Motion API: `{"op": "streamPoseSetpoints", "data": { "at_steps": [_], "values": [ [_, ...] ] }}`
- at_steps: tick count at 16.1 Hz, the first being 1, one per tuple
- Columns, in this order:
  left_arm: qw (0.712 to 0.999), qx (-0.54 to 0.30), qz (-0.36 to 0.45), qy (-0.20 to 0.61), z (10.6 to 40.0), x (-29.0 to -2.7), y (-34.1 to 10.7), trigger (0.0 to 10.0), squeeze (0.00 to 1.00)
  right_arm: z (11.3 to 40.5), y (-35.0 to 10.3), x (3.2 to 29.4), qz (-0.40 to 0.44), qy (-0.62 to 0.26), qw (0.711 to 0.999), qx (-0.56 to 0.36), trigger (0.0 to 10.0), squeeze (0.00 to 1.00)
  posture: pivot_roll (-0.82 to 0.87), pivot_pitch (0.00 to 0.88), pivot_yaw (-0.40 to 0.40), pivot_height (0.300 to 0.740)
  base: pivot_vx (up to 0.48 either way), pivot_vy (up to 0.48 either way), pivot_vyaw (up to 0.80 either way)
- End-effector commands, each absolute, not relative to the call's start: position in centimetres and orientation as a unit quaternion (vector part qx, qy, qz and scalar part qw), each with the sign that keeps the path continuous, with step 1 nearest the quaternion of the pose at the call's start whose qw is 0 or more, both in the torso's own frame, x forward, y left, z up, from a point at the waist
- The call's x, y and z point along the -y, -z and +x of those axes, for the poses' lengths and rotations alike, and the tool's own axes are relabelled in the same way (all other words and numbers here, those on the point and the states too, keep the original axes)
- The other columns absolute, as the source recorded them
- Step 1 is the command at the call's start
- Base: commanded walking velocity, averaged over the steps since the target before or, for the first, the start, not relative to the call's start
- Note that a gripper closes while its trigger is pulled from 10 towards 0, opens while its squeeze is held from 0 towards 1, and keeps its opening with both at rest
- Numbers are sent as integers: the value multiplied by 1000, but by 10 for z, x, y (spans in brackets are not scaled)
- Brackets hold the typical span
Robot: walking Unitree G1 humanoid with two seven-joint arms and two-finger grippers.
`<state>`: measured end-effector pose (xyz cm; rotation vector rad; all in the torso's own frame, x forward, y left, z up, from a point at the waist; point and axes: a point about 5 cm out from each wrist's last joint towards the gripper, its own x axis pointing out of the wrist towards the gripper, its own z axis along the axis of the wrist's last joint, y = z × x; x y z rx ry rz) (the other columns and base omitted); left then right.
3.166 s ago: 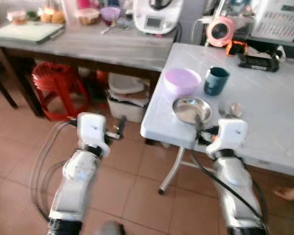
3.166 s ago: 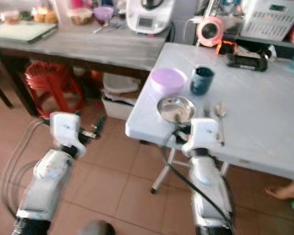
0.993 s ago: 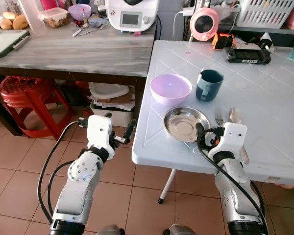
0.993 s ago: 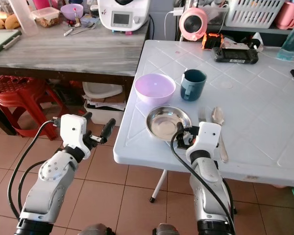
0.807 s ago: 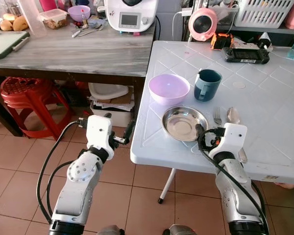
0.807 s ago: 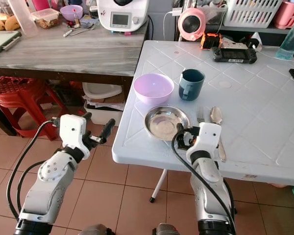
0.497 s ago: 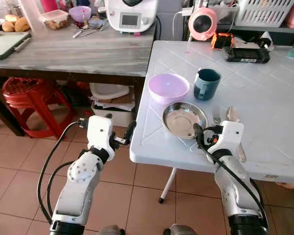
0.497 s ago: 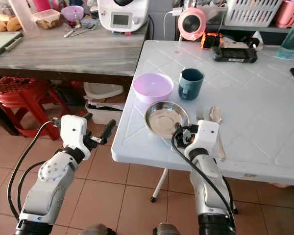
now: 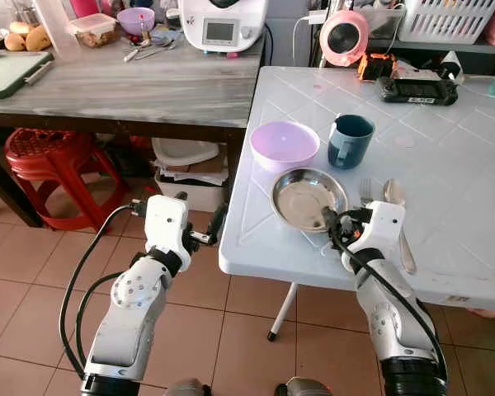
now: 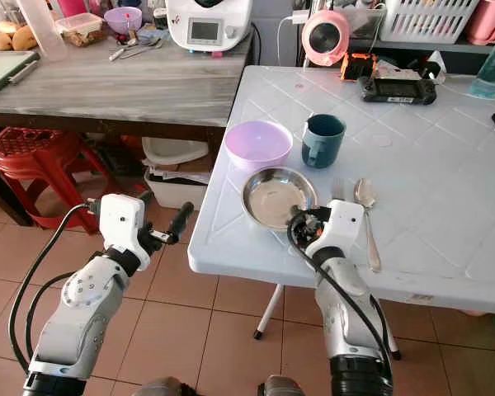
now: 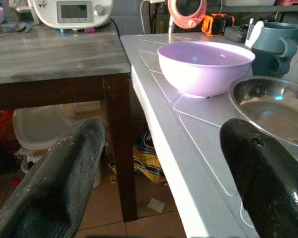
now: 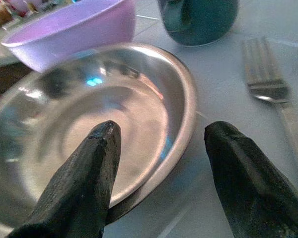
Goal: Setting the table
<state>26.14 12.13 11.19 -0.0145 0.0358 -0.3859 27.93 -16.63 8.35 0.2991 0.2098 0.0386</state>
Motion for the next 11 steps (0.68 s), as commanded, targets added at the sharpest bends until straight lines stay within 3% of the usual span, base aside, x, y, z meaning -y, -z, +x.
{"op": "streamPoseSetpoints", "data": {
  "at_steps": [1, 7, 8, 9, 11],
  "values": [
    [981, -16, -4, 192, 262, -123, -114, 10000, 0, 283, -91, 164, 166, -30, 981, -92, 10000, 0, -2, 8, 47, 740, 0, 0, 0],
    [980, -13, 1, 196, 265, -122, -116, 10000, 0, 284, -83, 162, 292, -27, 946, -136, 10000, 0, -1, 0, 49, 740, 0, 0, 0],
    [980, -12, 2, 198, 265, -122, -116, 10000, 0, 284, -81, 159, 307, -34, 940, -147, 4196, 0, 0, 0, 48, 740, 0, 0, 0],
    [980, -12, 3, 198, 265, -122, -116, 10000, 0, 284, -80, 158, 312, -38, 937, -153, 0, 0, -1, 0, 48, 740, 0, 0, 0],
    [980, -12, 4, 199, 265, -121, -117, 10000, 0, 284, -79, 155, 326, -44, 930, -162, 0, 0, 0, 0, 46, 740, 0, 0, 0]
  ]
}}
